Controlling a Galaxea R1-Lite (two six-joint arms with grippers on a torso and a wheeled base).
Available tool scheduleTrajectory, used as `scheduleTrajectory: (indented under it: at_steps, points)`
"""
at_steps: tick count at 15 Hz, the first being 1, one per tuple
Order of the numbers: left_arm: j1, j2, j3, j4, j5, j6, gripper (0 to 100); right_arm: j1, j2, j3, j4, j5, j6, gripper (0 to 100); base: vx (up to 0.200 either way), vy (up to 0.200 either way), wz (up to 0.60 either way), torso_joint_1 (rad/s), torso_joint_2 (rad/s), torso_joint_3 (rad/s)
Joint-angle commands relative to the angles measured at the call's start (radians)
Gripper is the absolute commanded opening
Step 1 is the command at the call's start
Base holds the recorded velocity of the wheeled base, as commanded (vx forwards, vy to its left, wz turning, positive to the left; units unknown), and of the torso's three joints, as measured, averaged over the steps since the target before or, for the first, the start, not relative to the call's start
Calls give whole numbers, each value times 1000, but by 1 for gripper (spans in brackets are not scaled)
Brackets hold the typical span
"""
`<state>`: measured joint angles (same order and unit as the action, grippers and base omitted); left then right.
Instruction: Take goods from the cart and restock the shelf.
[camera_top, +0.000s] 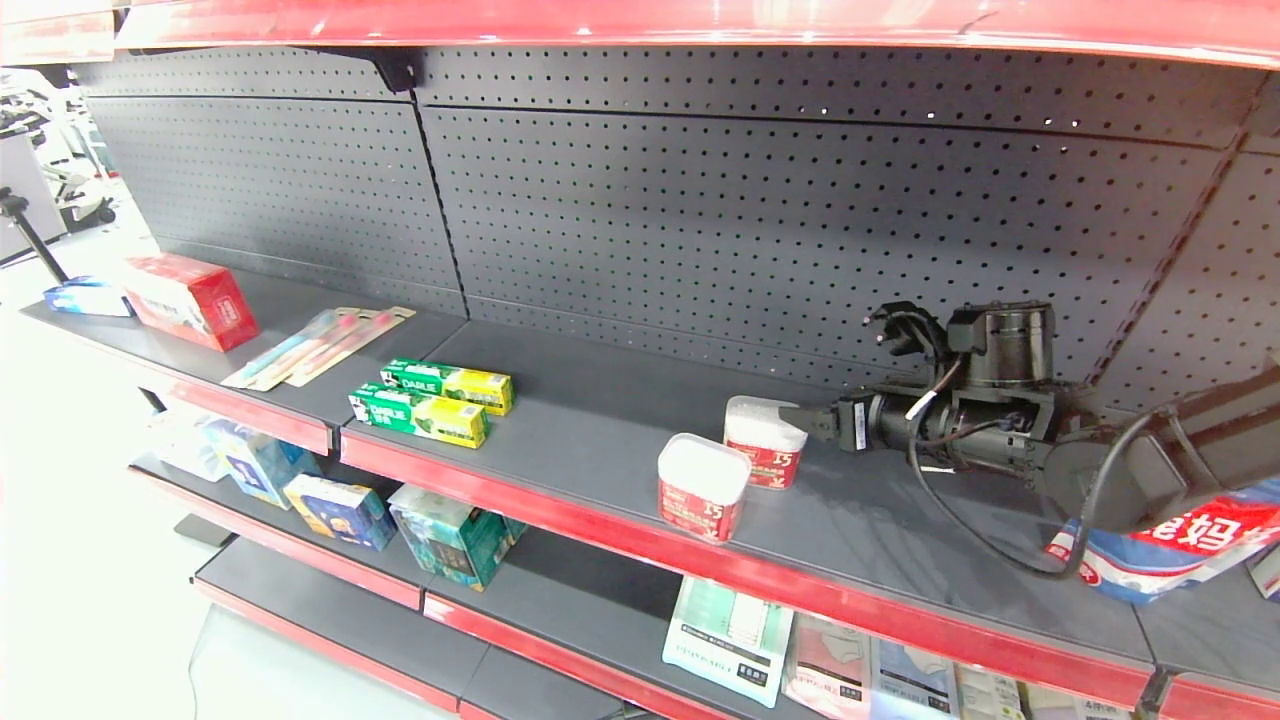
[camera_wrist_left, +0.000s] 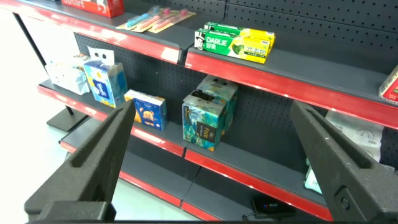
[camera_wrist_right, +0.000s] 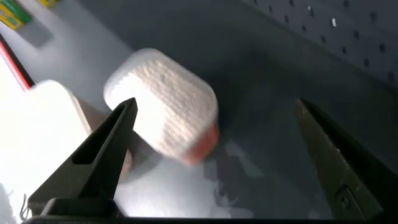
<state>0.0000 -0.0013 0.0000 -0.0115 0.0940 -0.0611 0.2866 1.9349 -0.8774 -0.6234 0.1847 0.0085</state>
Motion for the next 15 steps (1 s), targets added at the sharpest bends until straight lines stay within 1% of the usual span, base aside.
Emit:
scheduleTrajectory:
  at_steps: [1,7,15]
  points:
    - [0,1,0,-1,1,0,100,-7,-19,21,1,1,1,100,0,0,0,0,0,0]
    - [0,1,0,-1,1,0,100,-26,-25,84,2,-1,1,100,0,0,0,0,0,0]
    - [0,1,0,-1,1,0,100,-41,1,84,2,-1,-7,100,0,0,0,0,0,0]
